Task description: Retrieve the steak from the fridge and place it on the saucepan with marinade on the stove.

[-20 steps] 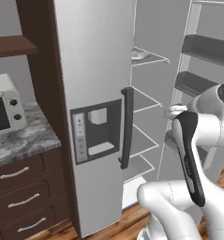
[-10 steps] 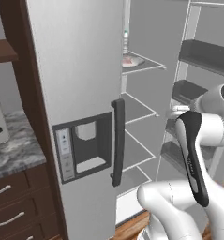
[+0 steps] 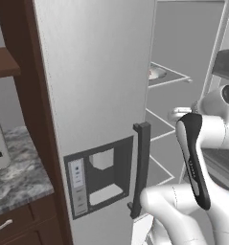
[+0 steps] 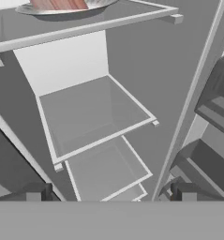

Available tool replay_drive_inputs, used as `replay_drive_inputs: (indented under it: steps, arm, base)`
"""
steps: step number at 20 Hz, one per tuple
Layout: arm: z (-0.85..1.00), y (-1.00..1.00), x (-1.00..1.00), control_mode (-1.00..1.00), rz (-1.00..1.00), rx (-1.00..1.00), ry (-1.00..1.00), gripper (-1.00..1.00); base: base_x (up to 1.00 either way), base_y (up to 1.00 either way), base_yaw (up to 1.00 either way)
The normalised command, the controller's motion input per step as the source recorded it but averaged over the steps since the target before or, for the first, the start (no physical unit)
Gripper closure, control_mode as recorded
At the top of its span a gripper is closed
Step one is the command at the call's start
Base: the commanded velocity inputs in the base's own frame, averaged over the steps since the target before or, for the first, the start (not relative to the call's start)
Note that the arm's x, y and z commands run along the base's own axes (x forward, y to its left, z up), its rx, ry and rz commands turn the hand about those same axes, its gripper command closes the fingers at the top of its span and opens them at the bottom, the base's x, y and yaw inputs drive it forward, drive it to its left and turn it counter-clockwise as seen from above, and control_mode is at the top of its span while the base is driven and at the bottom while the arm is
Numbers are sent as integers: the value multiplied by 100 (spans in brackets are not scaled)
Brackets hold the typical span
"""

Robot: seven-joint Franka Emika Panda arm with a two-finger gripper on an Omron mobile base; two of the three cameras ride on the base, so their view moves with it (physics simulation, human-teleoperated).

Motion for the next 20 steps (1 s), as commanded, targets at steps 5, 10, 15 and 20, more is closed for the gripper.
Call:
replay_drive_inputs:
  steps: [5, 10, 15, 20]
  arm:
    - [0, 0, 0, 100, 0, 0, 0, -100]
    - [0, 0, 0, 100, 0, 0, 0, -100]
    - [0, 0, 0, 100, 0, 0, 0, -100]
    - [0, 0, 0, 100, 0, 0, 0, -100]
  base:
    - [71, -17, -4]
    - [85, -27, -5]
    - [100, -23, 0]
    - [100, -27, 8]
